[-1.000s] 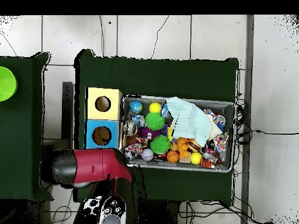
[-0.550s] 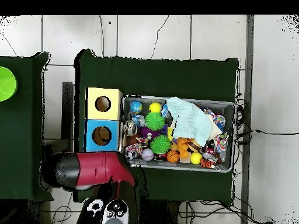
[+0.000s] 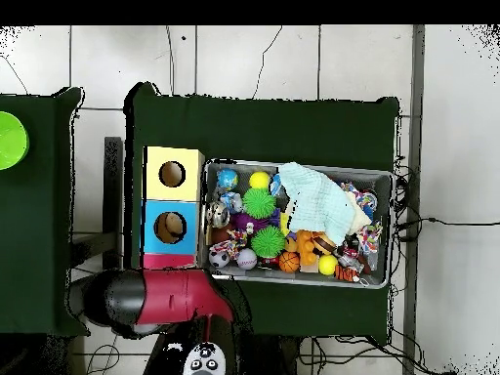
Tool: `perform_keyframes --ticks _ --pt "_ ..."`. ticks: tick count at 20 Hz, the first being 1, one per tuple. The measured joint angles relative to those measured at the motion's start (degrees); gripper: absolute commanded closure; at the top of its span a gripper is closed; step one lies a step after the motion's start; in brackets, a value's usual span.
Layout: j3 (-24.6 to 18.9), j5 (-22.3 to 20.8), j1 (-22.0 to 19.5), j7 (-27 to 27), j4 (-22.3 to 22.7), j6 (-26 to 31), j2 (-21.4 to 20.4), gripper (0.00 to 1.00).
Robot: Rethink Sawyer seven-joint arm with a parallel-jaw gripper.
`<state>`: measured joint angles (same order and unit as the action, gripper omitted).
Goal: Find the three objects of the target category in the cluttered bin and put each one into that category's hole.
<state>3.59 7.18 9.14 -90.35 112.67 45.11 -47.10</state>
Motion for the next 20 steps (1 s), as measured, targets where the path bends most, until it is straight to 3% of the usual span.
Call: perform_keyframes --ticks 6,20 --pt "-0.84 3.03 -1.23 0.0 2.83 0.0 -0.59 1.0" --pt "-0.84 3.35 -3.31 0.0 7.86 -1.35 -0.48 1.0"
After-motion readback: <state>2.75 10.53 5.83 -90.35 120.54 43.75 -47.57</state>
